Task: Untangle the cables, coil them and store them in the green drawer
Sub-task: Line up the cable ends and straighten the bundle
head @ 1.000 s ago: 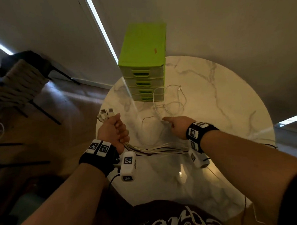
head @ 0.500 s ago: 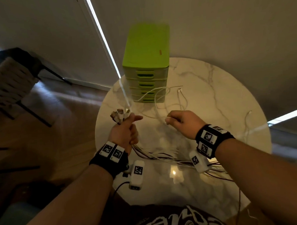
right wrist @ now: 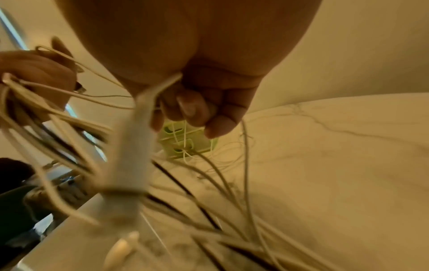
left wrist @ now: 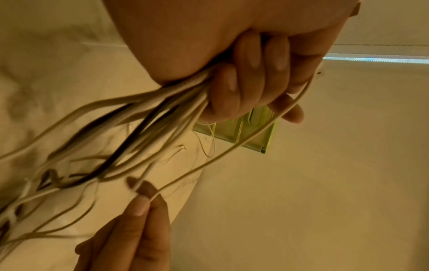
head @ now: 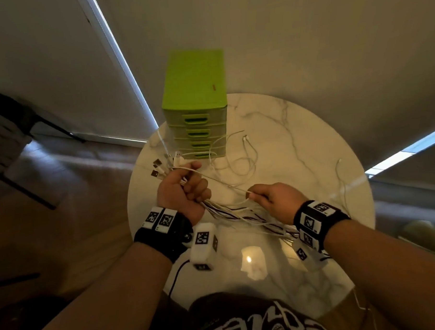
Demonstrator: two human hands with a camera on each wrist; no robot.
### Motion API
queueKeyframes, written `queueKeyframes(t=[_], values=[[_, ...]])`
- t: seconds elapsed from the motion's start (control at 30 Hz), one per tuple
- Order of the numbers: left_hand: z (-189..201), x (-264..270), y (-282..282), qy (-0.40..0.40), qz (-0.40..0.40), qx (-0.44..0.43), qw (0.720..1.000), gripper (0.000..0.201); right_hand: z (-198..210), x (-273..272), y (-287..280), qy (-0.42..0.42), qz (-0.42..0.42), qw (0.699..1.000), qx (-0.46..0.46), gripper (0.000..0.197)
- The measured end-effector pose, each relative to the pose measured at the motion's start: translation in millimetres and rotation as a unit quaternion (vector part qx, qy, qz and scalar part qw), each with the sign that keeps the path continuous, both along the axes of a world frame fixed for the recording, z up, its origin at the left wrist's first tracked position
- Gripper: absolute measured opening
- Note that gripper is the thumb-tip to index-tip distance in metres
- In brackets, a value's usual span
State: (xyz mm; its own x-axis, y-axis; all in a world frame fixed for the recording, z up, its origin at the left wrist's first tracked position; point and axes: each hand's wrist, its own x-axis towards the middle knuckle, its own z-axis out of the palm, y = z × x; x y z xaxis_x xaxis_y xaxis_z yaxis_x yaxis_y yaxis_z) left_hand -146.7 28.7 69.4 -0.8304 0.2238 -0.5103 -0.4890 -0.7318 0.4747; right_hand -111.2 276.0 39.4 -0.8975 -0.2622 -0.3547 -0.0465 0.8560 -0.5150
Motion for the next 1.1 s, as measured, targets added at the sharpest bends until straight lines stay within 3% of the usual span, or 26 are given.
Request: queueKeyframes(t=[0.1, 0.17, 0.27, 0.4, 0.6, 0.73, 0.83, 0.93, 0.97, 1.0, 1.07, 1.1], values=[[-2.2, 4.9, 1.0, -0.028, -0.036, 0.002, 0.999, 0.011, 1.3, 10.5, 5.3, 0.014, -0.081, 0.992, -0.093, 0.034], [-6.9, 3.0, 1.1, -0.067, -0.046, -0.044, 0.996, 0.01, 6.6, 12.9, 7.3, 0.04, -0.163, 0.971, -0.17, 0.029], [-26.5, -1.2, -2.8, -0.145, -0.057, -0.157, 0.975, 0.02, 19.1, 8.2, 10.2, 0.019, -0.267, 0.912, -0.312, 0.014], [-46.9, 0.6, -6.3, -0.202, -0.068, -0.246, 0.946, 0.027, 43.6, -1.7, 7.0, -0.026, -0.298, 0.835, -0.462, 0.015], [-59.2, 31.1, 12.1, -0.198, -0.229, -0.457, 0.837, 0.024, 76.5, -2.3, 15.9, -0.055, -0.301, 0.764, -0.569, 0.01], [-68.6, 50.7, 31.3, -0.149, -0.261, -0.539, 0.787, 0.024, 97.1, -3.7, 35.2, -0.041, -0.301, 0.702, -0.644, 0.018], [-71.1, 59.4, 43.1, -0.09, -0.266, -0.611, 0.74, 0.03, 107.0, -6.6, 54.0, -0.079, -0.306, 0.635, -0.705, 0.028], [-70.5, 63.9, 48.6, -0.067, -0.277, -0.663, 0.692, 0.035, 108.4, -4.3, 70.5, -0.108, -0.296, 0.612, -0.725, 0.031], [-69.9, 64.7, 49.7, -0.074, -0.277, -0.654, 0.7, 0.034, 106.8, -3.1, 75.3, -0.109, -0.3, 0.611, -0.724, 0.03], [-70.0, 65.8, 50.6, -0.082, -0.268, -0.625, 0.729, 0.034, 104.2, -2.3, 80.5, -0.109, -0.311, 0.614, -0.717, 0.029], [-70.1, 67.6, 50.7, -0.102, -0.217, -0.52, 0.82, 0.032, 95.5, -2.7, 88.9, -0.107, -0.341, 0.642, -0.679, 0.028], [-68.3, 69.1, 52.9, -0.107, -0.179, -0.473, 0.856, 0.031, 89.4, -2.8, 95.5, -0.106, -0.353, 0.676, -0.638, 0.03]])
